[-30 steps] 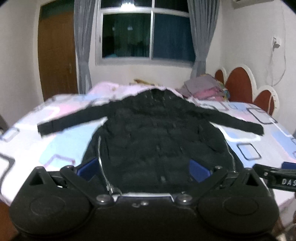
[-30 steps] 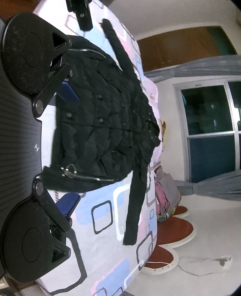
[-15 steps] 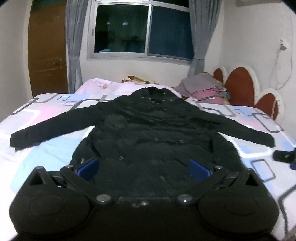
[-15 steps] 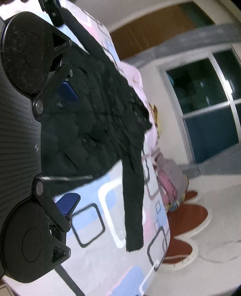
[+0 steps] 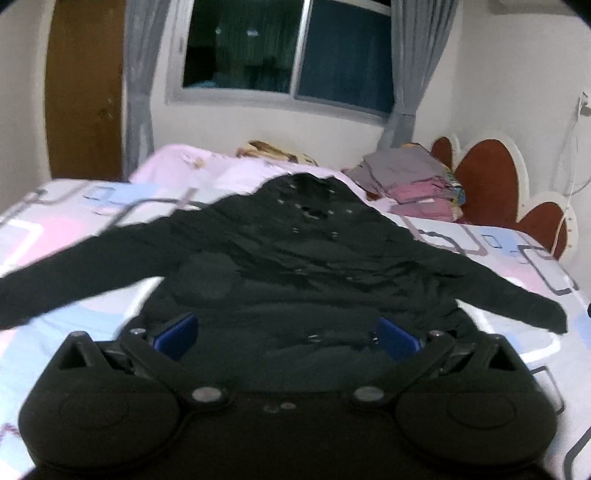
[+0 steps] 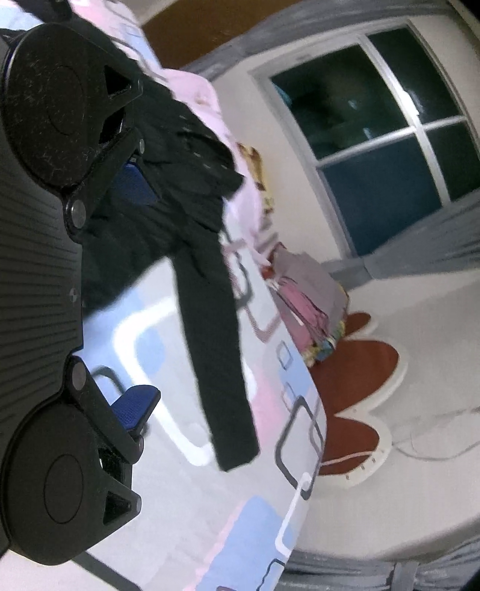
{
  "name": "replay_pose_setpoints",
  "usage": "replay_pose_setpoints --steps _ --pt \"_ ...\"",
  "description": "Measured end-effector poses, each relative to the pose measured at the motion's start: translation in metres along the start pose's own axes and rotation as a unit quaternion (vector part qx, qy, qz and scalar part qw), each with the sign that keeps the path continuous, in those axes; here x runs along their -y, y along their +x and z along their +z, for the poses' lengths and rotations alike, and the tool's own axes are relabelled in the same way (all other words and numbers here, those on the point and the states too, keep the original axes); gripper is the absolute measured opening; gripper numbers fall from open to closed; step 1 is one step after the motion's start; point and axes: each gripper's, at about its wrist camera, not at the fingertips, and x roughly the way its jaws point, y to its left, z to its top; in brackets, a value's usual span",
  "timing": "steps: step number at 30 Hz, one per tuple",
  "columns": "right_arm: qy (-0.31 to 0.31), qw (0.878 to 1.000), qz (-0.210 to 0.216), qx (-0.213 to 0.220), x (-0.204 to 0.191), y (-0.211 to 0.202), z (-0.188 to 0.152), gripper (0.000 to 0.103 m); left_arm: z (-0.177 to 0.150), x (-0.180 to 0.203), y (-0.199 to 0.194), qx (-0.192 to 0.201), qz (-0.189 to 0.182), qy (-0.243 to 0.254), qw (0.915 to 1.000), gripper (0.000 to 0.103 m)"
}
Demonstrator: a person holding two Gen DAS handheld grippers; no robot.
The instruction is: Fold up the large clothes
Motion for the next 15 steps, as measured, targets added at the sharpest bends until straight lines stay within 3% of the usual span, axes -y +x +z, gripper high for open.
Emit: replay_pose_setpoints --steps 5,10,11,12,15 --pt "0.046 0.999 -0.012 0.025 0.045 0.037 0.031 0.102 0.009 0.025 0.024 0.031 0.001 0.021 0.9993 0.103" --pt "0.111 0.993 -0.021 0.026 0.103 0.099 0.050 0.100 0.026 0.044 0.056 0.023 0.012 0.027 0.9993 0.103" --pt "0.124 0.992 -0.019 0.024 0.114 0.111 0.052 0.090 0.029 0.049 0.063 0.023 0.015 0.028 0.9992 0.103" --pt "0.135 0.991 -0.018 0.019 0.125 0.123 0.053 0.066 0.032 0.054 0.070 0.023 0.017 0.028 0.9992 0.103" --pt "0.162 0.986 -0.036 0.005 0.155 0.156 0.054 0.062 0.039 0.068 0.094 0.025 0.023 0.022 0.9992 0.103"
